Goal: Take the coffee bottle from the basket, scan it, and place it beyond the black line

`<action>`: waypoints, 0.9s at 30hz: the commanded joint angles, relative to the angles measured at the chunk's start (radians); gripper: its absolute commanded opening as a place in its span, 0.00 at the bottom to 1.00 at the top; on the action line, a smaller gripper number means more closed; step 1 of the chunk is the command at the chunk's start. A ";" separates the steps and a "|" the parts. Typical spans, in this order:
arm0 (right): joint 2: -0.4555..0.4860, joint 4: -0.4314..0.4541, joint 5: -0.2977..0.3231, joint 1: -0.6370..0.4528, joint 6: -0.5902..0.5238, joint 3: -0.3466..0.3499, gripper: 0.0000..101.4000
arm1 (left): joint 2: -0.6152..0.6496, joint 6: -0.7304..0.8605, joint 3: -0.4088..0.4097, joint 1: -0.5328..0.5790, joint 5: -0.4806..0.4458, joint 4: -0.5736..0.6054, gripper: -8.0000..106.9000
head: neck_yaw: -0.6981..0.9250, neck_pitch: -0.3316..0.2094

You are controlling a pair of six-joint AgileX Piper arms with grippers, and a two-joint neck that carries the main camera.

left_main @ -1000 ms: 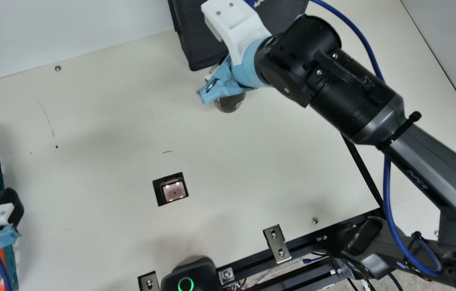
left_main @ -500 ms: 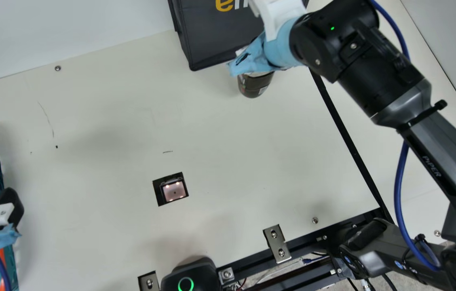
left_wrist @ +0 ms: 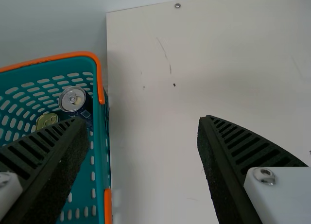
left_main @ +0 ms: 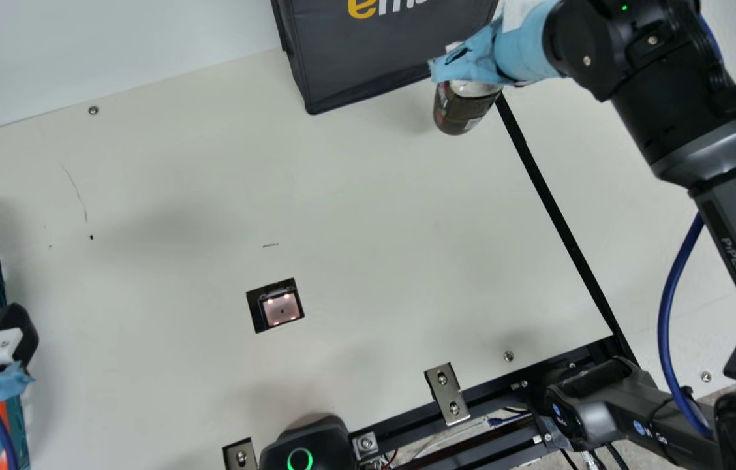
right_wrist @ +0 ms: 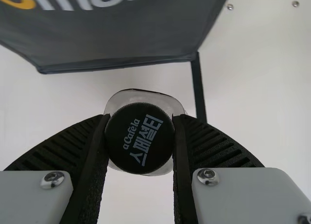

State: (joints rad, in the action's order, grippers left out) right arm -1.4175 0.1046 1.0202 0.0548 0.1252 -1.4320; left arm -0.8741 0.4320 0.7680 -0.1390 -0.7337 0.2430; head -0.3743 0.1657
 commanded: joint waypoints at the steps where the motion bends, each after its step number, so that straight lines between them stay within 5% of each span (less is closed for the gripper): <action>1: 0.004 -0.007 -0.002 -0.033 -0.005 0.002 0.00 | 0.000 0.000 0.000 0.000 0.000 0.000 0.85 | -0.002 -0.027; 27: -0.006 -0.105 -0.046 -0.345 -0.096 0.032 0.00 | 0.000 0.000 0.000 0.000 0.000 0.000 0.85 | -0.002 -0.027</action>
State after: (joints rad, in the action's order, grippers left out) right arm -1.4217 0.0000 0.9751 -0.2729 0.0318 -1.4002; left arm -0.8741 0.4320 0.7680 -0.1390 -0.7337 0.2430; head -0.3743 0.1657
